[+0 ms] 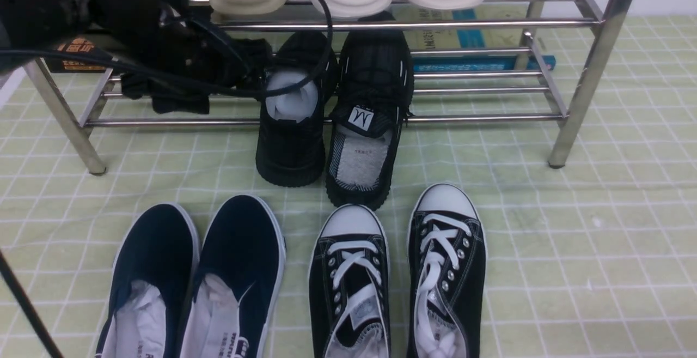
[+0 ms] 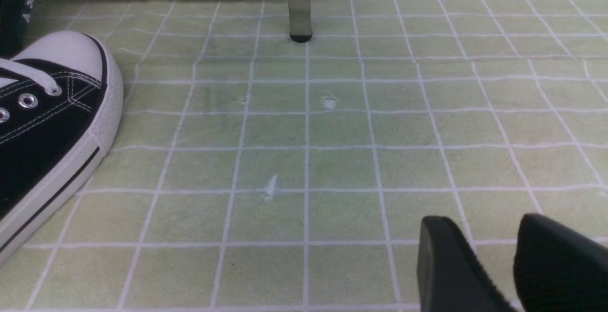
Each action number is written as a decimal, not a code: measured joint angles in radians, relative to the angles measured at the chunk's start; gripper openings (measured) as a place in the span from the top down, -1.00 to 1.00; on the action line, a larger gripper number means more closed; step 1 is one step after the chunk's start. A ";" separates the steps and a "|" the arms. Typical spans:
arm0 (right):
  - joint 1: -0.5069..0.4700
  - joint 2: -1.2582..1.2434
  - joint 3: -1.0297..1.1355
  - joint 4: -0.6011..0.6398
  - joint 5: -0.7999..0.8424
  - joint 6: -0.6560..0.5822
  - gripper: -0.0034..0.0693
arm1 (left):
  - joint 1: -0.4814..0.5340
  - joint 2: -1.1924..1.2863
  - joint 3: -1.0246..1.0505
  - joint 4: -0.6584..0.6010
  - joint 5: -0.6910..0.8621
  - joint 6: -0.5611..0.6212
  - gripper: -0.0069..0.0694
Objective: Take the shoes off the shelf with your hand from the green coffee tablecloth.
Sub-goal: 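Grasp a shoe standing on the lower shelf of the shoe rack with the left gripper, then set the held shoe down on the floor in front of the rack with the left gripper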
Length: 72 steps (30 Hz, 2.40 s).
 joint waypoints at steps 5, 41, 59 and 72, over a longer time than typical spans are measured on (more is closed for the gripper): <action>0.000 0.000 0.000 0.000 0.000 0.000 0.25 | 0.000 0.056 0.000 -0.047 -0.083 -0.001 -0.64; 0.000 0.000 0.000 -0.044 0.000 -0.018 0.25 | 0.000 0.010 -0.001 -0.082 0.007 -0.003 0.73; 0.000 0.000 0.011 0.384 -0.069 0.210 0.25 | 0.000 -0.272 0.001 0.055 0.408 -0.027 0.73; 0.000 0.000 -0.060 0.541 -0.004 0.187 0.33 | 0.000 -0.465 0.000 0.004 0.588 0.022 0.73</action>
